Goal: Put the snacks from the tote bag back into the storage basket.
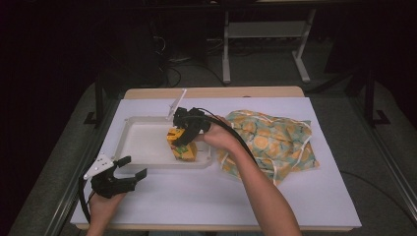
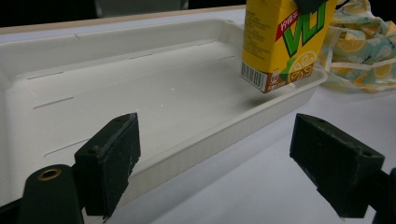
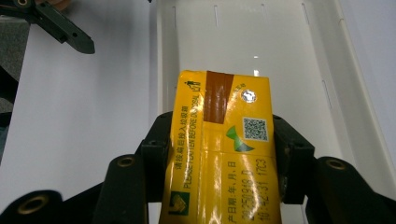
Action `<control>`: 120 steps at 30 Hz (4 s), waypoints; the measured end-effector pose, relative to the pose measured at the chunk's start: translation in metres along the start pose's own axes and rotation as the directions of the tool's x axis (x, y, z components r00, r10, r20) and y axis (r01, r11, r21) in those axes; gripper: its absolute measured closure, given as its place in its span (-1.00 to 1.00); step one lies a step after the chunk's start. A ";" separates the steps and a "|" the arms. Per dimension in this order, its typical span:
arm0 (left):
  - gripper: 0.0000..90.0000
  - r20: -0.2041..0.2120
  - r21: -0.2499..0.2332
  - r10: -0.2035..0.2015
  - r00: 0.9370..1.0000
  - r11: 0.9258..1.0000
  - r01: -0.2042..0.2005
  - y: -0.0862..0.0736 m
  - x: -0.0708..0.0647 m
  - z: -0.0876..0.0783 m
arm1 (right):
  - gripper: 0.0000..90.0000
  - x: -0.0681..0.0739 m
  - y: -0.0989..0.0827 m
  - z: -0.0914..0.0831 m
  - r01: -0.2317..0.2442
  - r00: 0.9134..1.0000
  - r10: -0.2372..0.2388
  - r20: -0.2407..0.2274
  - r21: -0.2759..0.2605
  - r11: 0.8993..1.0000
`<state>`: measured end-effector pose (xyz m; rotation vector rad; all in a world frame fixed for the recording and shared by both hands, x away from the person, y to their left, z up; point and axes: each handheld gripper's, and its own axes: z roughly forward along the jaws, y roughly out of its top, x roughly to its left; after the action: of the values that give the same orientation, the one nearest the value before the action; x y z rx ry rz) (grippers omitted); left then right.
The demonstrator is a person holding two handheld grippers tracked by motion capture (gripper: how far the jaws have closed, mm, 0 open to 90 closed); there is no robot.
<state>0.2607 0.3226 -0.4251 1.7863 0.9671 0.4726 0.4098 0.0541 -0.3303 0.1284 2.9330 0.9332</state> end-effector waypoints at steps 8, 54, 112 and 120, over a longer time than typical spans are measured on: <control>-0.65 0.003 -0.004 -0.002 1.000 1.000 0.002 0.000 0.000 0.000 | 0.09 -0.001 -0.001 0.005 -0.005 1.000 0.005 -0.012 0.004 1.000; -0.65 0.004 -0.003 -0.009 1.000 1.000 0.009 0.000 -0.001 0.000 | 0.09 -0.006 -0.010 0.027 -0.018 1.000 0.019 -0.025 0.014 1.000; -0.65 0.001 0.002 0.003 1.000 1.000 -0.003 0.000 -0.001 0.001 | 0.07 -0.001 -0.024 0.023 -0.007 1.000 0.007 -0.026 0.012 1.000; -0.65 -0.001 0.002 0.002 1.000 1.000 -0.002 0.000 -0.001 0.001 | 0.06 0.002 -0.025 0.024 0.003 1.000 -0.002 -0.024 0.011 1.000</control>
<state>0.2609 0.3213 -0.4255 1.7892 0.9671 0.4741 0.4082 0.0475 -0.3641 0.1148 2.9599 0.9252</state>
